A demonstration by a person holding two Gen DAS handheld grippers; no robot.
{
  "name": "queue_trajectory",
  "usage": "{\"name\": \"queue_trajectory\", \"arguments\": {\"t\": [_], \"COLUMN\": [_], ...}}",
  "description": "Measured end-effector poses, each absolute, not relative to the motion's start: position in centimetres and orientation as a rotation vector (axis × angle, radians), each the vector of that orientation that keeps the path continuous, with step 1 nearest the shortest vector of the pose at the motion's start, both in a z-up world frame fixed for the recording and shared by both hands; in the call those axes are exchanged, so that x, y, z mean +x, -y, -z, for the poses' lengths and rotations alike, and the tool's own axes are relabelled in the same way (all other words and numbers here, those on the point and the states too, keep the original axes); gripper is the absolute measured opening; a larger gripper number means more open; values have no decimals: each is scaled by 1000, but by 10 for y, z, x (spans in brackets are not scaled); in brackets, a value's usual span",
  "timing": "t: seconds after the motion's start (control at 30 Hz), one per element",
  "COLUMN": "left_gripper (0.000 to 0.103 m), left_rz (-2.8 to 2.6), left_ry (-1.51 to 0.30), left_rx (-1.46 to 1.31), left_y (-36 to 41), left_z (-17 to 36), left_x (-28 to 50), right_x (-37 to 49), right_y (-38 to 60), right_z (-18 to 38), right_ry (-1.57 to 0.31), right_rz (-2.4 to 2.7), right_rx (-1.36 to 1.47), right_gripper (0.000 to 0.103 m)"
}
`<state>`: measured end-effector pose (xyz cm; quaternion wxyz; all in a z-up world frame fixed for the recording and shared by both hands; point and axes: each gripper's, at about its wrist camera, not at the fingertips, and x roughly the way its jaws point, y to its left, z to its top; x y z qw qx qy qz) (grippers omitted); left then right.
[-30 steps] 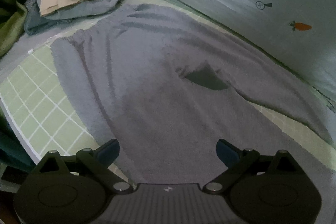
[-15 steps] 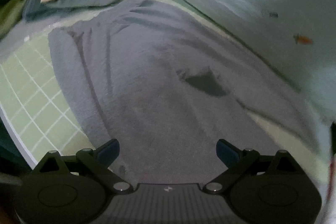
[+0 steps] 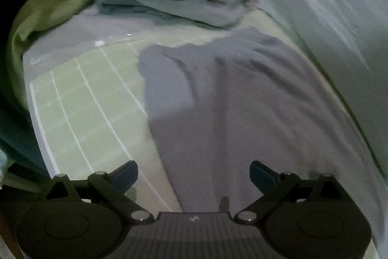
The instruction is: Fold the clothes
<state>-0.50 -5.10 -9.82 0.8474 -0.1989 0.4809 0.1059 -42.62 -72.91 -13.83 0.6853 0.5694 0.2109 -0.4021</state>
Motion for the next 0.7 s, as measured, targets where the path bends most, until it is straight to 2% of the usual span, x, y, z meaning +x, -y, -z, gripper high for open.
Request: {"name": "queue_trajectory", "arguments": {"t": [0.2,0.33,0.37,0.43,0.47,0.5,0.53,0.57,0.6,0.63,0.67,0.7], "left_gripper": [97,94,93,83,80,76,67,60,44,18,2,3], "left_rz": [-268,-292,-294,-277,-268,-259,-251,-260,-266,-272,-272,-273], "left_ry": [-1044,-1071,-1080,-1070,-1065,-1059,-1054,-1044,-1038,-1032,-1023,-1013], "left_rx": [-415,-394,-386,-364,-353,-342,-331,-314,-311,-309,-337,-364], "left_y": [18,11,11,15,17,19,21,25,27,28,26,24], "left_z": [112,122,124,125,126,127,127,127,126,125,124,124], "left_x": [48,75,81,88,91,94,97,97,97,97,95,94], "right_x": [-396,-377,-373,-364,-360,-356,-352,-349,-345,-344,-345,-347], "right_y": [736,740,740,738,738,737,737,736,735,734,734,733], "right_z": [130,129,129,128,128,128,127,127,126,125,123,121], "right_ry": [-582,-639,-649,-674,-694,-713,-733,-753,-772,-778,-771,-764], "right_rz": [1089,1165,1179,1193,1185,1178,1170,1162,1154,1148,1144,1140], "right_rx": [1056,976,960,930,913,897,880,863,846,835,831,826], "right_gripper": [83,75,72,63,56,44,35,17,6,6,4,4]}}
